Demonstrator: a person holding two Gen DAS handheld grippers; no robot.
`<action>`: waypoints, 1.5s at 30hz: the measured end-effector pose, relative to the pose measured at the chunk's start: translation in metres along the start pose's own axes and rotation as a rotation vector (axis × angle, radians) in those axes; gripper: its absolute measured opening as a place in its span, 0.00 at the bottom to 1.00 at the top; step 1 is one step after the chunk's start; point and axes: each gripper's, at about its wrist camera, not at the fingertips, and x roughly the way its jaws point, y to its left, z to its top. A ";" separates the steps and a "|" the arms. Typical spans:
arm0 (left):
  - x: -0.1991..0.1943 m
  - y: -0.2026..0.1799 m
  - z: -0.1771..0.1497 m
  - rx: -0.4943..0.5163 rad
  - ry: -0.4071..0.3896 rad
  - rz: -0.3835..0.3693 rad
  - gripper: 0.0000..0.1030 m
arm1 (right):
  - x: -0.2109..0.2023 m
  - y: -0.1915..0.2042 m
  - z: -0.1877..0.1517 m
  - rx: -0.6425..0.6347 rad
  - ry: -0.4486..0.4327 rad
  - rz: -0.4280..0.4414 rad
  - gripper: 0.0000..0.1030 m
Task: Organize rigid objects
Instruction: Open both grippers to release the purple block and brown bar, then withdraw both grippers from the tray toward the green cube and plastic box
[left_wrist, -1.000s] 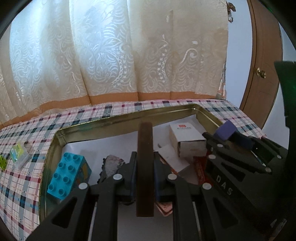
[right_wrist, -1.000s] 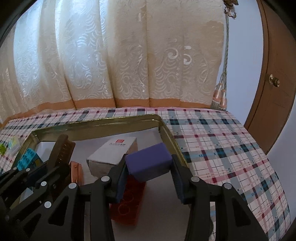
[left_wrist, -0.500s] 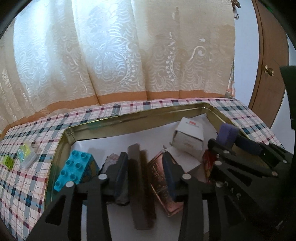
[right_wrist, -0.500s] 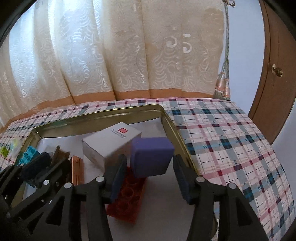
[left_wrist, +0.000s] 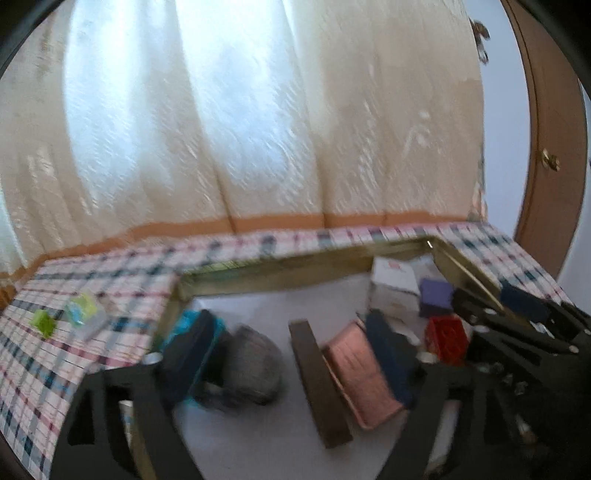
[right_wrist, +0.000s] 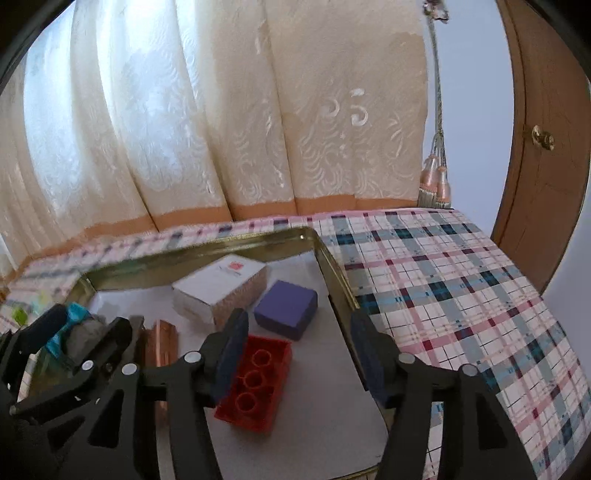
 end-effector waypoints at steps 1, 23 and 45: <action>-0.003 0.003 0.000 -0.006 -0.021 0.004 0.98 | -0.002 -0.003 0.000 0.019 -0.014 0.012 0.59; -0.035 0.024 -0.010 -0.036 -0.154 -0.052 1.00 | -0.070 -0.013 -0.009 0.114 -0.440 -0.243 0.84; -0.059 0.076 -0.022 -0.066 -0.207 0.000 1.00 | -0.095 0.022 -0.033 0.110 -0.446 -0.228 0.84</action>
